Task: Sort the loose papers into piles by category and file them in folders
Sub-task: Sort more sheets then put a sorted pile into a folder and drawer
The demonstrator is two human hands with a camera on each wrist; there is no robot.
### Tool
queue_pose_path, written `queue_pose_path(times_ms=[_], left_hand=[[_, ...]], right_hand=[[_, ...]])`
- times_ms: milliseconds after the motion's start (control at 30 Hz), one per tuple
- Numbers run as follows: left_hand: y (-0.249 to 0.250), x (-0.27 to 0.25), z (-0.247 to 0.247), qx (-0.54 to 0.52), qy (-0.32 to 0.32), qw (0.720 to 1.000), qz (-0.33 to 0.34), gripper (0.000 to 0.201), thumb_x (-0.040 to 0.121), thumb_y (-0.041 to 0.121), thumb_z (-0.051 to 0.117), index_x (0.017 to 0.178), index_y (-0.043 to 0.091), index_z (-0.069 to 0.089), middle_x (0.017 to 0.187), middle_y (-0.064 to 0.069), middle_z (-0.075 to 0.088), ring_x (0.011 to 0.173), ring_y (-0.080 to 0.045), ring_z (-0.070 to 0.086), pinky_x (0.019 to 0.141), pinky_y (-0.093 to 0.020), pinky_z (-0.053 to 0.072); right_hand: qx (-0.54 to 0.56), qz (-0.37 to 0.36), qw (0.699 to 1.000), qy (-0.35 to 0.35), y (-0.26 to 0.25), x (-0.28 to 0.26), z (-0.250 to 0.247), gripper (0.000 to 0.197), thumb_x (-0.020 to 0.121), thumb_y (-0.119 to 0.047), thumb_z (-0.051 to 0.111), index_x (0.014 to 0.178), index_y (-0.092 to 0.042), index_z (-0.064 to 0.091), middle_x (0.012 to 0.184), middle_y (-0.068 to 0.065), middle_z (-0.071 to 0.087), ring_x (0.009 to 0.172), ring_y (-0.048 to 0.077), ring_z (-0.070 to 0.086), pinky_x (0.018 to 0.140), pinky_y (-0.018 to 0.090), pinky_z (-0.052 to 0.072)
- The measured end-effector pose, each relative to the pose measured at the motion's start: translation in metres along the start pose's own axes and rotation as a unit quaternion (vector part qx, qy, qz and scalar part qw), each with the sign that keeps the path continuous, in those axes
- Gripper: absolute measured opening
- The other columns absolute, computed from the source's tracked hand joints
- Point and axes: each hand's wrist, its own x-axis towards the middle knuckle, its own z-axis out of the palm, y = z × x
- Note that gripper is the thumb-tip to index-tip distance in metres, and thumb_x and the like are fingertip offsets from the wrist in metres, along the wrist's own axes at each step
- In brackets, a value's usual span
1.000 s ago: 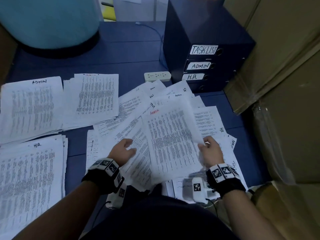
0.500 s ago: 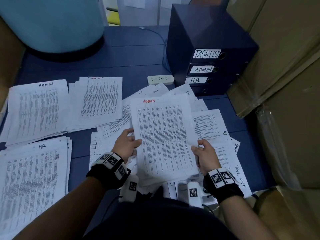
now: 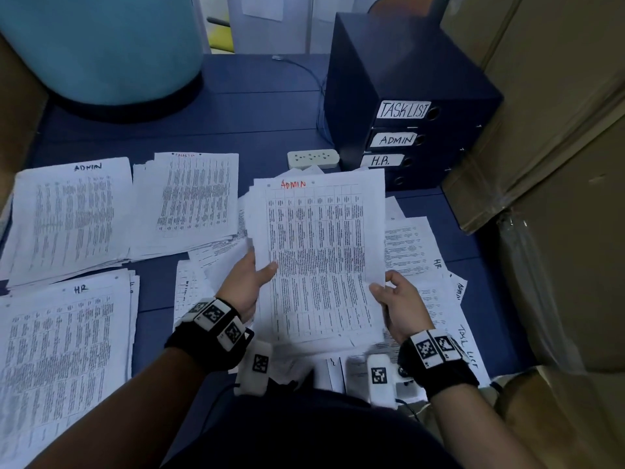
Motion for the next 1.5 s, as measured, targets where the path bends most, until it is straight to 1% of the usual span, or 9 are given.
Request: queue_pose_path(times_ms=[100, 367, 600, 800, 967, 1100, 1267, 1400, 1500], left_hand=[[0.003, -0.001, 0.006, -0.037, 0.015, 0.999, -0.008, 0.035, 0.101, 0.008, 0.041, 0.136, 0.009, 0.048, 0.129, -0.007, 0.061, 0.116, -0.018, 0.06, 0.106, -0.044, 0.042], [0.0, 0.006, -0.011, -0.022, 0.062, 0.998, -0.018, 0.026, 0.101, 0.007, 0.042, 0.118, 0.018, 0.059, 0.119, -0.004, 0.066, 0.115, -0.023, 0.059, 0.099, -0.042, 0.045], [-0.002, 0.005, -0.013, -0.019, 0.064, 0.998, -0.011, 0.027, 0.1, 0.005, 0.043, 0.117, 0.019, 0.059, 0.122, -0.008, 0.065, 0.113, -0.025, 0.061, 0.102, -0.052, 0.043], [0.0, 0.003, -0.009, -0.045, 0.072, 0.996, -0.003, 0.032, 0.1, 0.003, 0.042, 0.128, 0.012, 0.055, 0.123, -0.005, 0.064, 0.113, -0.021, 0.061, 0.105, -0.046, 0.041], [0.003, -0.001, -0.01, -0.072, 0.071, 0.995, -0.004, 0.033, 0.098, 0.003, 0.047, 0.126, 0.014, 0.058, 0.12, -0.008, 0.067, 0.111, -0.026, 0.063, 0.097, -0.049, 0.048], [0.005, -0.004, -0.01, -0.084, 0.069, 0.994, -0.001, 0.032, 0.093, 0.001, 0.055, 0.122, 0.014, 0.062, 0.115, -0.012, 0.069, 0.104, -0.03, 0.066, 0.09, -0.05, 0.052], [0.002, -0.002, -0.01, -0.044, 0.106, 0.993, 0.028, 0.032, 0.086, -0.005, 0.062, 0.114, 0.011, 0.064, 0.107, -0.012, 0.071, 0.101, -0.029, 0.067, 0.092, -0.053, 0.051], [0.0, 0.0, -0.009, -0.049, 0.122, 0.99, 0.042, 0.027, 0.092, 0.003, 0.057, 0.118, 0.011, 0.061, 0.113, -0.008, 0.069, 0.108, -0.024, 0.065, 0.101, -0.047, 0.046], [0.0, 0.001, -0.008, -0.054, 0.137, 0.988, 0.039, 0.028, 0.097, 0.003, 0.048, 0.123, 0.009, 0.057, 0.119, -0.009, 0.066, 0.113, -0.024, 0.061, 0.104, -0.046, 0.043]], right_hand=[[-0.076, -0.016, 0.992, 0.101, 0.001, 0.007, -0.006, 0.007, 0.096, -0.008, 0.056, 0.091, -0.012, 0.053, 0.048, -0.006, 0.053, 0.037, 0.011, 0.036, 0.043, 0.021, 0.027], [0.085, -0.031, 0.951, 0.295, -0.009, 0.015, -0.061, 0.017, 0.096, -0.006, 0.051, 0.093, -0.022, 0.055, 0.068, 0.007, 0.056, 0.046, 0.016, 0.047, 0.051, 0.023, 0.043], [0.072, -0.046, 0.972, 0.219, -0.007, 0.012, -0.062, 0.028, 0.097, -0.003, 0.05, 0.083, -0.027, 0.057, 0.076, 0.007, 0.063, 0.068, 0.025, 0.055, 0.072, 0.039, 0.047], [0.032, -0.027, 0.997, 0.072, -0.001, 0.011, -0.021, 0.02, 0.096, 0.004, 0.046, 0.087, -0.011, 0.054, 0.069, 0.005, 0.068, 0.057, 0.018, 0.06, 0.057, 0.026, 0.05], [-0.042, 0.018, 0.999, 0.016, 0.009, 0.015, -0.001, 0.027, 0.093, -0.002, 0.056, 0.074, -0.021, 0.061, 0.063, 0.011, 0.045, 0.055, 0.02, 0.034, 0.049, 0.029, 0.028], [-0.019, 0.04, 0.998, -0.04, 0.002, 0.011, 0.007, 0.019, 0.079, -0.021, 0.077, 0.092, -0.018, 0.063, 0.087, 0.022, 0.06, 0.076, 0.034, 0.051, 0.069, 0.046, 0.042], [-0.058, -0.001, 0.997, -0.046, -0.001, 0.014, 0.01, 0.023, 0.091, -0.005, 0.063, 0.113, -0.013, 0.062, 0.103, 0.012, 0.074, 0.097, 0.031, 0.069, 0.086, 0.047, 0.055], [-0.134, -0.032, 0.99, -0.018, -0.004, 0.016, 0.008, 0.018, 0.093, -0.011, 0.062, 0.111, -0.013, 0.063, 0.084, 0.008, 0.068, 0.055, 0.005, 0.061, 0.047, 0.019, 0.047], [-0.093, -0.053, 0.994, 0.021, -0.008, 0.017, 0.005, 0.019, 0.095, -0.006, 0.056, 0.108, -0.018, 0.063, 0.098, 0.007, 0.072, 0.081, 0.019, 0.069, 0.068, 0.032, 0.056]])
